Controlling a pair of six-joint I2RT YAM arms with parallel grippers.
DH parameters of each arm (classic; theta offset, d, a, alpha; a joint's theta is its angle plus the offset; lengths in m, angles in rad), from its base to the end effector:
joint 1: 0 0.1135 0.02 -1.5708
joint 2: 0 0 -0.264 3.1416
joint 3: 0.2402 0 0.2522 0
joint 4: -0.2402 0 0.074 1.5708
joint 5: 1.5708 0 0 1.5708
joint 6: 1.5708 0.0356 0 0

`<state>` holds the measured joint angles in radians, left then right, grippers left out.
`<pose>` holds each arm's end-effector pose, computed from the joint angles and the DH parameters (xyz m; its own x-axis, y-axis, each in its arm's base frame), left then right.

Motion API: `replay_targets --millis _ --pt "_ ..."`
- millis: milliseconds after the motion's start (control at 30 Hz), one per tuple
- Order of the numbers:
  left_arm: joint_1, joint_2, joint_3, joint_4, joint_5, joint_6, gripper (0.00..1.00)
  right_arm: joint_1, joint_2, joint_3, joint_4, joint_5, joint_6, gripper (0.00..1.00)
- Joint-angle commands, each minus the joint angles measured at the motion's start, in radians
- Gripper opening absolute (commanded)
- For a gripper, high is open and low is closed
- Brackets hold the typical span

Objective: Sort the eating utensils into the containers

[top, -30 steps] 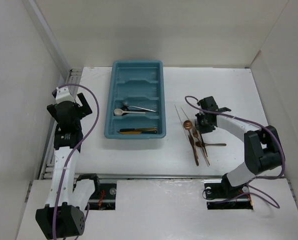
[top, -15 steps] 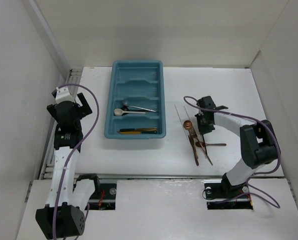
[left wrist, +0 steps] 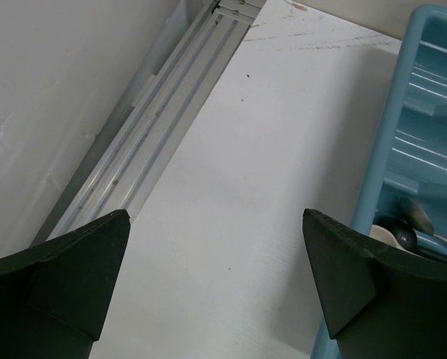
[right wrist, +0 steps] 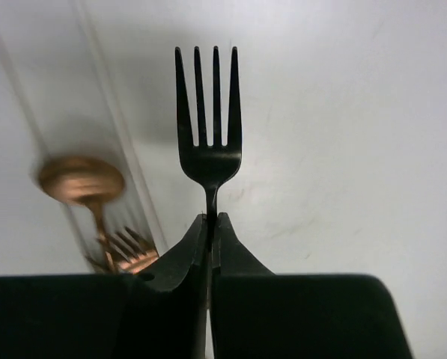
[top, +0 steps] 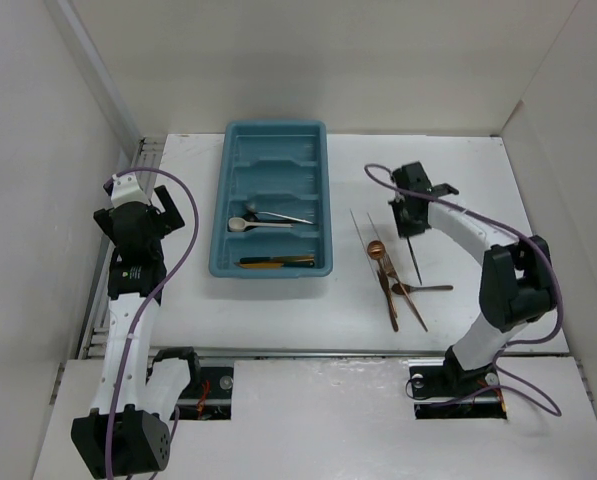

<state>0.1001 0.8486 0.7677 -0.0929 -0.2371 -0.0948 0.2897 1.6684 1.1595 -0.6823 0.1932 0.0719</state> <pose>0.1996 0.0285 0.3328 -0.1403 -0.1066 -0.9844 -0.3421 0.9382 -0.0528 0.3175 0.0875 0.2081 -0.9031 -0.1956 -0.3824 -0.1477 0.9774 -0.1513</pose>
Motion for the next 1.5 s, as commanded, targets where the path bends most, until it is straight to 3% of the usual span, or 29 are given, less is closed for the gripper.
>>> replay_targets --millis 0,233,333,467,600,700,800,833,933,1000,1133,1233,1267,1300,1367,1400,1467 --pt "0.004 -0.016 0.007 0.058 -0.010 -0.006 1.00 0.076 -0.070 0.291 0.126 0.092 -0.130 0.00" --pt "0.013 -0.016 0.016 0.048 -0.010 -0.006 1.00 0.294 0.252 0.761 0.458 0.057 -0.446 0.00" --pt "0.013 -0.016 0.016 0.048 -0.024 0.003 1.00 0.373 0.466 0.975 0.542 0.106 -0.590 0.00" --pt "0.013 -0.006 0.025 0.039 -0.042 0.023 1.00 0.420 0.738 1.265 0.553 0.184 -0.643 0.00" --pt "0.013 0.013 0.025 0.061 -0.051 0.032 1.00 0.457 0.864 1.275 0.700 0.304 -0.681 0.00" --pt "0.013 0.014 0.016 0.070 -0.051 0.041 1.00 0.468 0.886 1.246 0.733 0.267 -0.730 0.04" --pt "0.013 0.014 0.016 0.079 -0.051 0.041 1.00 0.479 0.855 1.174 0.733 0.244 -0.730 0.27" --pt "0.013 0.014 0.016 0.079 -0.051 0.041 1.00 0.479 0.832 1.155 0.733 0.244 -0.730 0.43" --pt "0.013 0.014 0.016 0.079 -0.042 0.032 1.00 0.499 0.795 1.117 0.742 0.256 -0.730 0.70" --pt "0.013 0.014 0.016 0.079 -0.042 0.032 1.00 0.508 0.745 1.108 0.742 0.267 -0.739 0.80" --pt "0.013 0.014 0.016 0.079 -0.031 0.023 1.00 0.508 0.593 1.047 0.742 0.362 -0.686 0.90" --pt "0.013 0.003 0.005 0.079 -0.022 0.014 1.00 0.499 0.374 0.848 0.713 0.373 -0.631 1.00" --pt "0.013 0.003 -0.004 0.079 -0.022 0.013 1.00 0.465 0.314 0.747 0.672 0.352 -0.591 1.00" --pt "0.013 -0.006 -0.004 0.088 -0.013 0.004 1.00 0.442 0.257 0.712 0.509 0.341 -0.519 1.00" --pt "0.013 -0.006 -0.015 0.088 -0.013 -0.005 1.00 0.361 0.107 0.657 0.277 0.240 -0.144 0.97" --pt "0.013 -0.016 -0.028 0.088 -0.013 -0.014 1.00 0.238 0.055 0.544 0.084 0.198 -0.007 0.92" --pt "0.013 -0.016 -0.053 0.111 -0.004 -0.028 1.00 0.105 -0.129 0.359 -0.046 0.146 0.325 0.85"
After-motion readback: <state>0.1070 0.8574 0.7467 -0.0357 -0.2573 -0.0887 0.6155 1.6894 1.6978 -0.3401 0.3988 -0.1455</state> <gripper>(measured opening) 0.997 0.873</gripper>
